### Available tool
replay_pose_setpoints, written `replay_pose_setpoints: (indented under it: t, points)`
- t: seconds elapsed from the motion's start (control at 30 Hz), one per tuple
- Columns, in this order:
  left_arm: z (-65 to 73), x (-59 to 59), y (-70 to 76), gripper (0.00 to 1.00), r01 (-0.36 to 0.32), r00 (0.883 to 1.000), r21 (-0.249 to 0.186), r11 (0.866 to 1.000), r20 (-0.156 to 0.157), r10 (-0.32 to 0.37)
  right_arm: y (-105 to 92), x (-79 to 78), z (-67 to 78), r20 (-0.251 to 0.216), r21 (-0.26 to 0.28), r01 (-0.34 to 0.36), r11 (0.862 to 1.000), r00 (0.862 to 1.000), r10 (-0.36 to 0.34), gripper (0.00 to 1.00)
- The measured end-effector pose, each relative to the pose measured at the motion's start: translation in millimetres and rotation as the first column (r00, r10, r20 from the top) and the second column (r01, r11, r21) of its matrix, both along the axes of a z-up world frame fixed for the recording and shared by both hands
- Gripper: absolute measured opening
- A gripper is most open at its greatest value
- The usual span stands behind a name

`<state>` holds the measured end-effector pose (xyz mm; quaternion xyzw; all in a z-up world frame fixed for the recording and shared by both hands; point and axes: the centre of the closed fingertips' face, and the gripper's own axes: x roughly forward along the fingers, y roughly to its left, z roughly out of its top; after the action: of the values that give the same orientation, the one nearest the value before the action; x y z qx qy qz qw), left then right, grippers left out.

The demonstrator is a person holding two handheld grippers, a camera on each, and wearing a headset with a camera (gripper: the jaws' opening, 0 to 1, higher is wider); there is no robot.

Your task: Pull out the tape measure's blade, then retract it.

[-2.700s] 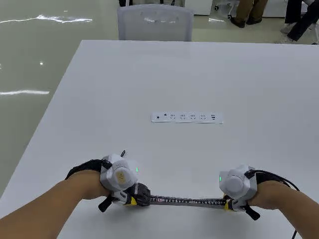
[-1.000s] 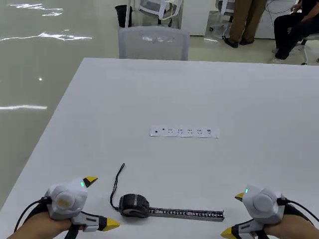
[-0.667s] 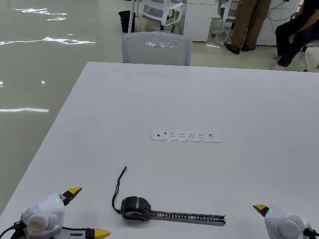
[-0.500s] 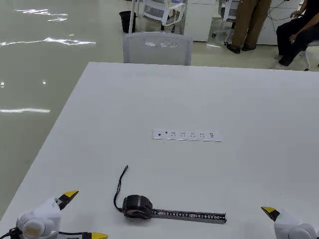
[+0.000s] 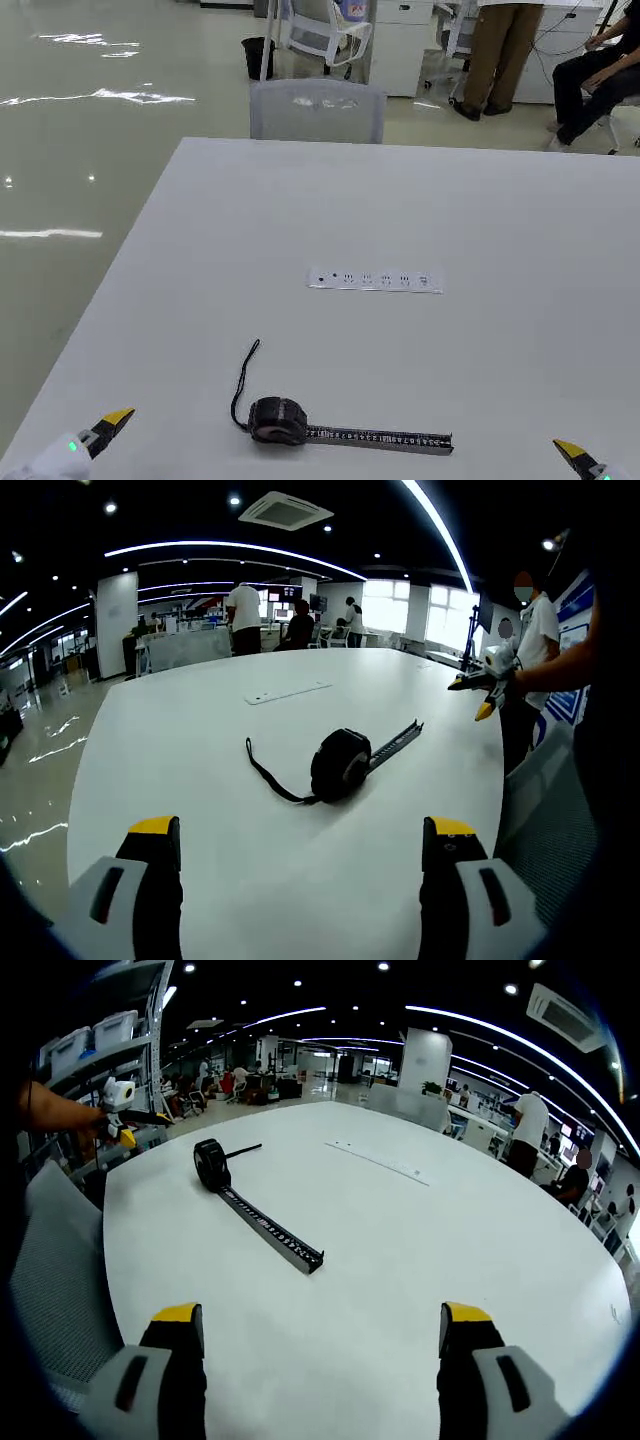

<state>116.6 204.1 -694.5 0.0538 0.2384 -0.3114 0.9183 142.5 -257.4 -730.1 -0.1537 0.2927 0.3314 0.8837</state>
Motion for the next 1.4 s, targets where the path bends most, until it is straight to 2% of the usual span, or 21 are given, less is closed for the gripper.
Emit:
replay_pose_setpoints:
  t: [0.03, 0.07, 0.1, 0.17, 0.2, 0.27, 0.4, 0.43, 0.5, 0.53, 0.57, 0.6, 0.67, 0.73, 0.77, 0.83, 0.87, 0.93, 1.1, 1.3, 1.4]
  points:
    - [-0.1, -3.2, -0.5, 0.99, -0.004, 1.0, -0.002, 1.0, -0.011, 0.004, 0.1, -4.5, 3.9, -0.017, 0.022, 0.019, 1.0, 1.0, -0.019, 1.0]
    - [-0.2, -4.6, 0.8, 0.99, -0.004, 1.0, 0.007, 1.0, -0.007, 0.004, -1.6, -5.9, 4.4, -0.02, 0.02, 0.026, 0.999, 0.999, -0.026, 1.0]
    - [1.8, -6.6, 1.5, 0.99, -0.001, 1.0, 0.015, 1.0, 0.004, 0.001, -4.6, -6.4, 5.1, -0.014, 0.019, 0.035, 0.999, 0.999, -0.035, 1.0]
    - [4.4, -9.0, 2.4, 0.99, -0.013, 1.0, -0.004, 1.0, -0.005, 0.013, -8.4, -7.4, 8.7, 0.0, 0.022, 0.053, 0.998, 0.999, -0.053, 1.0]
    - [4.3, -9.7, 6.1, 0.99, -0.02, 1.0, 0.004, 1.0, 0.001, 0.02, -9.3, -8.9, 11.3, -0.004, 0.044, 0.067, 0.997, 0.998, -0.067, 1.0]
    - [4.1, -10.9, 10.8, 0.99, -0.024, 1.0, 0.005, 1.0, 0.004, 0.024, -17.6, -9.0, 3.1, -0.007, 0.053, 0.076, 0.996, 0.997, -0.076, 1.0]
    - [9.5, -12.4, 20.6, 0.99, -0.056, 0.998, -0.007, 0.998, 0.015, 0.057, -17.6, -17.8, 14.2, -0.005, 0.054, 0.081, 0.995, 0.997, -0.081, 1.0]
    - [10.7, -13.9, 22.0, 0.99, -0.065, 0.998, -0.023, 0.998, 0.012, 0.065, -23.1, -18.8, 8.3, -0.012, 0.058, 0.09, 0.994, 0.996, -0.09, 1.0]
    - [9.1, -16.4, 24.9, 0.99, -0.066, 0.998, -0.016, 0.998, 0.014, 0.066, -23.9, -22.5, 7.3, -0.011, 0.056, 0.089, 0.994, 0.996, -0.089, 1.0]
    - [4.7, -20.0, 27.3, 0.99, -0.063, 0.998, -0.021, 0.998, -0.013, 0.063, -22.7, -25.2, 9.2, -0.011, 0.067, 0.091, 0.994, 0.996, -0.091, 1.0]
    - [1.0, -22.1, 30.2, 0.99, -0.097, 0.994, -0.045, 0.994, -0.049, 0.095, -21.3, -28.3, 10.4, -0.02, 0.075, 0.093, 0.993, 0.996, -0.092, 1.0]
    - [1.0, -22.0, 32.3, 0.99, -0.088, 0.995, -0.032, 0.996, -0.041, 0.086, -21.5, -30.5, 10.0, -0.024, 0.071, 0.095, 0.993, 0.995, -0.093, 1.0]
    - [8.6, -21.0, 35.7, 0.99, -0.098, 0.995, -0.013, 0.995, 0.023, 0.099, -24.8, -34.9, 8.4, -0.026, 0.055, 0.102, 0.993, 0.995, -0.101, 1.0]
    - [8.1, -22.2, 40.0, 0.99, -0.133, 0.991, 0.0, 0.991, -0.001, 0.133, -30.7, -38.0, 1.4, -0.034, 0.064, 0.111, 0.992, 0.993, -0.109, 1.0]
    - [9.7, -24.3, 39.0, 0.99, -0.128, 0.992, -0.014, 0.992, -0.015, 0.127, -28.7, -40.5, 7.0, -0.031, 0.064, 0.112, 0.992, 0.993, -0.11, 1.0]
    - [13.5, -24.3, 36.7, 0.99, -0.115, 0.993, -0.031, 0.993, 0.012, 0.115, -29.7, -42.3, 7.0, -0.038, 0.064, 0.115, 0.991, 0.993, -0.113, 1.0]
    - [12.3, -25.2, 36.4, 0.99, -0.104, 0.994, -0.019, 0.994, 0.017, 0.104, -30.7, -43.3, 6.6, -0.035, 0.062, 0.115, 0.991, 0.993, -0.113, 1.0]
    - [9.3, -26.2, 36.6, 0.99, -0.102, 0.995, -0.01, 0.995, 0.007, 0.102, -35.5, -43.5, 3.0, -0.028, 0.042, 0.117, 0.992, 0.993, -0.116, 1.0]
    - [1.8, -31.6, 37.1, 0.99, -0.109, 0.994, 0.001, 0.994, -0.011, 0.109, -40.6, -47.0, 4.8, -0.042, 0.048, 0.138, 0.989, 0.99, -0.136, 1.0]
    - [0.6, -38.1, 37.3, 0.99, -0.109, 0.994, 0.019, 0.994, -0.029, 0.11, -41.1, -52.1, 7.4, -0.033, 0.036, 0.134, 0.99, 0.991, -0.133, 1.0]
    - [-7.5, -39.6, 46.8, 0.99, -0.112, 0.993, 0.019, 0.994, -0.039, 0.112, -42.9, -54.7, 6.0, -0.033, 0.036, 0.136, 0.99, 0.99, -0.135, 1.0]
